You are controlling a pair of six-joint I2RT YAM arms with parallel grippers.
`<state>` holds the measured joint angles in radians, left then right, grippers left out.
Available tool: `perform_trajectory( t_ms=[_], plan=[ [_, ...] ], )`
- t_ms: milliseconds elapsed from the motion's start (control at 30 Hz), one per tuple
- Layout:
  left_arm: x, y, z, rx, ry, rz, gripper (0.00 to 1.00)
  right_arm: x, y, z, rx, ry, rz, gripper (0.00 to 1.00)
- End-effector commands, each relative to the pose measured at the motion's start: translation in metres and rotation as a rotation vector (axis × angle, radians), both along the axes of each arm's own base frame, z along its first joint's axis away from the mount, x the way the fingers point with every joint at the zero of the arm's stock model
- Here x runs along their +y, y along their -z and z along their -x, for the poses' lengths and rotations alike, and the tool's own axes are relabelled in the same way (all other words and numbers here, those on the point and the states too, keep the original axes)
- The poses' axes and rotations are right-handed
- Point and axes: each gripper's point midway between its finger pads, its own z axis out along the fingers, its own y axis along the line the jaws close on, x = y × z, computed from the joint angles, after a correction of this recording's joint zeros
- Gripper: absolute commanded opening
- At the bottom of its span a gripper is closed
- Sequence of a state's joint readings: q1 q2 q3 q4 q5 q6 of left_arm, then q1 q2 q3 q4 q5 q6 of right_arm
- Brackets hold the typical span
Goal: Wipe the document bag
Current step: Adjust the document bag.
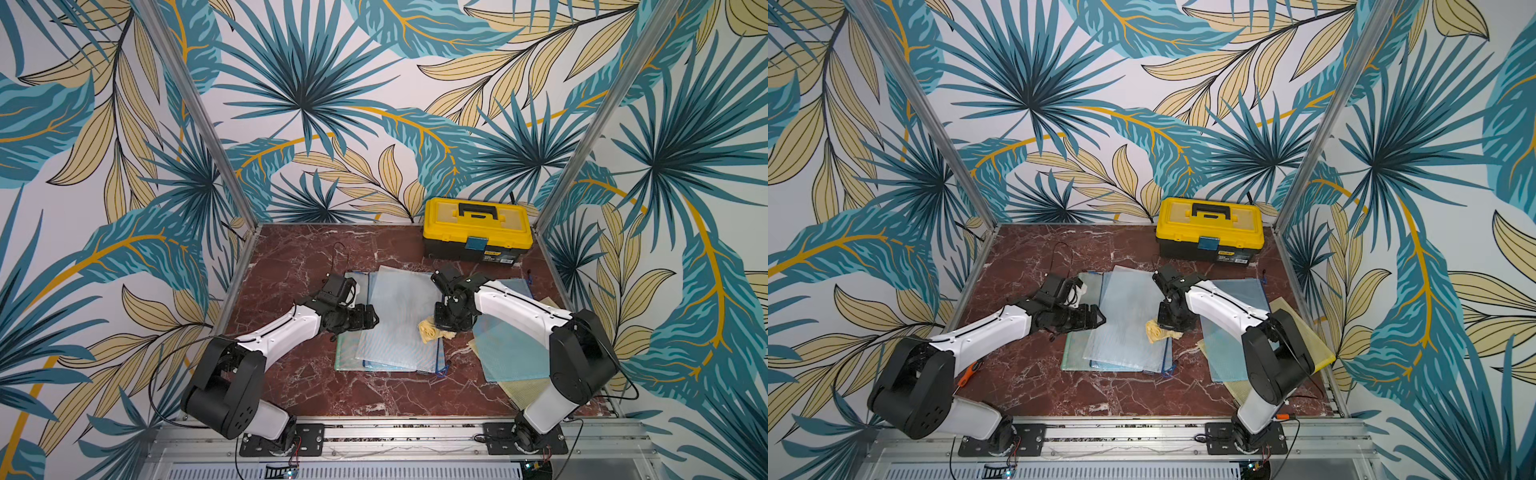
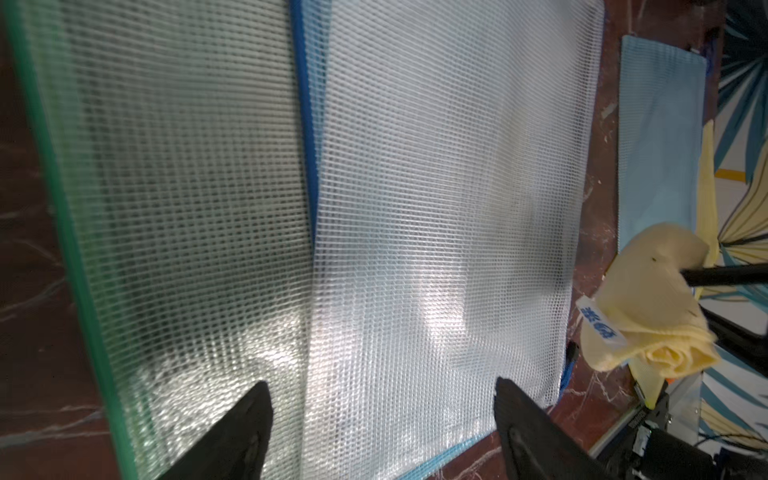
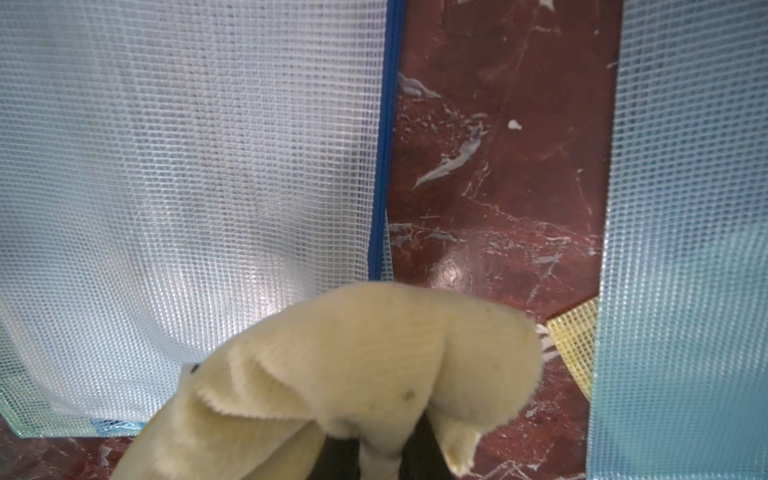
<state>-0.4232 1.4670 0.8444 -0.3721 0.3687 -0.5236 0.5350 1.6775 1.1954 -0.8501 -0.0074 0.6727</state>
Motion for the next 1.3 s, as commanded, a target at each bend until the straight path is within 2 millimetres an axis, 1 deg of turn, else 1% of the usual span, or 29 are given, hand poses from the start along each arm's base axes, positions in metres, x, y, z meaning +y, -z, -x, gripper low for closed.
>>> perform_trajectory(
  t_ms=[0, 33, 100, 200, 267, 333, 400, 500, 567, 700, 833, 1033, 1100, 1133, 1200, 1267],
  plan=[
    [-0.015, -0.006, -0.009, -0.047, 0.086, 0.068, 0.70, 0.003, 0.007, 0.003, 0.011, -0.001, -0.011, 0.00],
    [-0.018, -0.001, -0.008, -0.030, 0.104, 0.074, 0.66, 0.003, 0.009, 0.004, 0.014, 0.000, -0.012, 0.00],
    [-0.020, 0.011, -0.007, 0.004, 0.121, 0.070, 0.64, 0.004, 0.014, 0.005, 0.028, -0.002, -0.012, 0.00],
    [-0.011, 0.027, -0.008, 0.029, 0.095, 0.026, 0.64, 0.005, 0.019, 0.006, 0.046, -0.009, -0.005, 0.00],
    [-0.004, 0.033, -0.009, 0.041, 0.076, 0.013, 0.64, 0.004, 0.021, 0.008, 0.050, -0.011, -0.001, 0.00],
    [0.002, 0.036, -0.009, 0.040, 0.059, 0.000, 0.64, 0.003, 0.022, 0.009, 0.053, -0.012, 0.002, 0.00],
    [0.006, 0.033, -0.010, 0.028, 0.050, -0.003, 0.64, 0.003, 0.023, 0.010, 0.056, -0.015, 0.006, 0.00],
    [0.011, 0.029, -0.010, 0.010, 0.042, -0.004, 0.65, 0.002, 0.026, 0.012, 0.063, -0.016, 0.009, 0.00],
    [0.012, 0.029, -0.010, 0.018, 0.046, 0.009, 0.65, 0.003, 0.029, 0.013, 0.070, -0.016, 0.010, 0.00],
    [0.004, 0.039, -0.005, 0.067, 0.081, 0.041, 0.56, 0.005, 0.033, 0.013, 0.078, -0.019, 0.009, 0.00],
    [0.004, 0.047, -0.002, 0.087, 0.093, 0.035, 0.46, 0.005, 0.035, 0.015, 0.084, -0.022, 0.013, 0.00],
    [0.008, 0.063, 0.002, 0.126, 0.087, 0.010, 0.44, 0.007, 0.037, 0.016, 0.088, -0.027, 0.014, 0.00],
    [0.008, 0.066, 0.003, 0.134, 0.089, 0.009, 0.36, 0.008, 0.038, 0.017, 0.091, -0.031, 0.014, 0.00],
    [0.009, 0.066, 0.004, 0.136, 0.088, 0.008, 0.30, 0.008, 0.038, 0.017, 0.090, -0.033, 0.014, 0.00],
    [0.009, 0.066, 0.004, 0.134, 0.086, 0.006, 0.21, 0.009, 0.039, 0.017, 0.092, -0.033, 0.016, 0.00],
    [0.009, 0.063, 0.004, 0.129, 0.081, 0.008, 0.20, 0.010, 0.040, 0.018, 0.095, -0.034, 0.016, 0.00]
  ],
)
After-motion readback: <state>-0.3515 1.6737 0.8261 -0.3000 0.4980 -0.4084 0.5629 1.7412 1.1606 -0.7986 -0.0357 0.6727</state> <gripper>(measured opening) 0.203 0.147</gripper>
